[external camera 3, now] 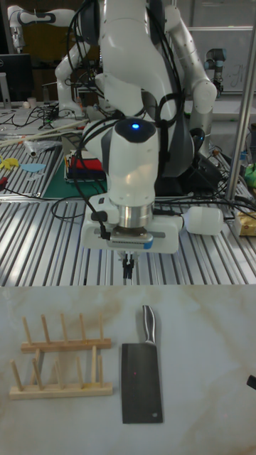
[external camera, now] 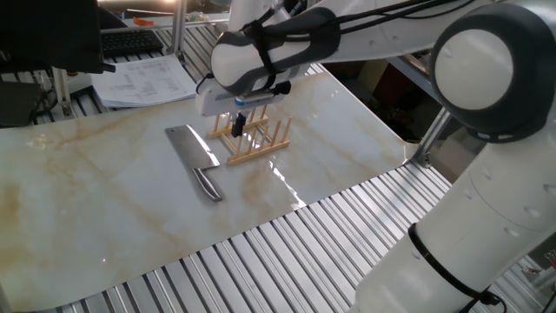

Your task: Put the knife on the knife rack

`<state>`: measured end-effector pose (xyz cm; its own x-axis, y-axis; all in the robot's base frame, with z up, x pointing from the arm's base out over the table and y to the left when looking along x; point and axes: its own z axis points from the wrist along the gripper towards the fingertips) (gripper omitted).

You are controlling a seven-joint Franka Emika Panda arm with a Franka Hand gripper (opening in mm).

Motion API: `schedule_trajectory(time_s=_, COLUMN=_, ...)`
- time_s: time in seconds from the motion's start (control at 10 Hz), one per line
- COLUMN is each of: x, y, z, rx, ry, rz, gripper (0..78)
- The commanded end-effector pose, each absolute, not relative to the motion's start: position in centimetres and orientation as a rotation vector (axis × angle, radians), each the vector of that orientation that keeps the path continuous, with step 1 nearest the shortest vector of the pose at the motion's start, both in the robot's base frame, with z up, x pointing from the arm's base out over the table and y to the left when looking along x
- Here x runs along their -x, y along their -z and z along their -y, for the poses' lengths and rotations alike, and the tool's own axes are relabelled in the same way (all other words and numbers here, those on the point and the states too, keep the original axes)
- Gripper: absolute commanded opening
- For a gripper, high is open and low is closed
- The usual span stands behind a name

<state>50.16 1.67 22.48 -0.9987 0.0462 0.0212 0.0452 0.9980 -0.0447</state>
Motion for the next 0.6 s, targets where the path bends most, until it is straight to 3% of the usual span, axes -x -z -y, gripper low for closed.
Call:
schedule_trajectory(time_s=0.1, x=-50.3, y=-21.2, z=-1.9, rx=0.086, ry=-0.063, rz=3.14, gripper=0.0)
schedule_trajectory(time_s=0.6, x=-50.2, y=-18.3, z=-2.4, rx=0.121, ry=-0.009, rz=3.143, gripper=0.0)
